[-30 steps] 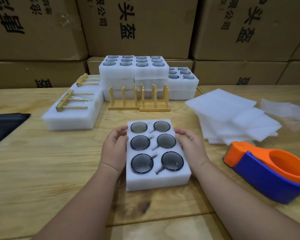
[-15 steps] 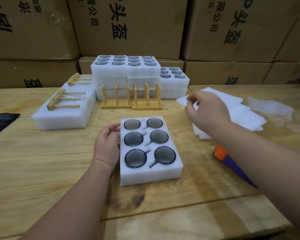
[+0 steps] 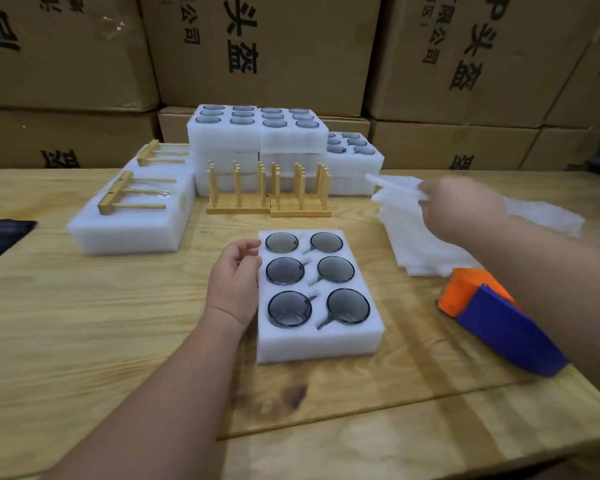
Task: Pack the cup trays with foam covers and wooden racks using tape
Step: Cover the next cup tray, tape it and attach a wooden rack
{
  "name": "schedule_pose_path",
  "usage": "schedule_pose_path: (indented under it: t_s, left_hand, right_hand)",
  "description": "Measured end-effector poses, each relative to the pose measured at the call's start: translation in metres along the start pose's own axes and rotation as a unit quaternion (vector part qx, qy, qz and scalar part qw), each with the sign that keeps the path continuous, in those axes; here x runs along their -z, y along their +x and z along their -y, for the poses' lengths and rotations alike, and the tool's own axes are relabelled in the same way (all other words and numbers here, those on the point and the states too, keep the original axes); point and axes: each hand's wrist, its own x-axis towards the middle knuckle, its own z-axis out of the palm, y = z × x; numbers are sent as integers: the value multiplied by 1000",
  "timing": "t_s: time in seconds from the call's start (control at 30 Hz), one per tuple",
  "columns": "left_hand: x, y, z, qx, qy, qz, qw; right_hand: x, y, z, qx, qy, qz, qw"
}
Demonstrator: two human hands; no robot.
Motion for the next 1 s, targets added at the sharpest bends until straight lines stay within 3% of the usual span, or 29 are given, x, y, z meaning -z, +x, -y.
schedule_pose_path:
  t_s: [0.07,0.2,0.43,0.67,0.73,0.87,1.0]
  left_hand:
    - [0,0,0,-1,2,0,1000]
    - [2,-2,-1,14,-49,-2,999]
    - [1,-1,-3,23,-79,-6,997]
    - [1,-1,-2,13,-74,-14,997]
    - [2,-2,-2,4,-66,-22,998]
    - [4,-2,-3,-41,2,-18,999]
    - [-1,1,-8,6,-72,-25,997]
  right_hand:
    - [19,-1,3,28,28,-79,996]
    - [58,-3,18,69,203,-168,962]
    - [97,3,53,44,481,-212,849]
    - [76,6,72,11,739,-93,667]
    - [55,12,77,-19,769,-31,639]
    - [4,9,84,-66,762,137,629]
    - [-30,1,89,-67,728,174,660]
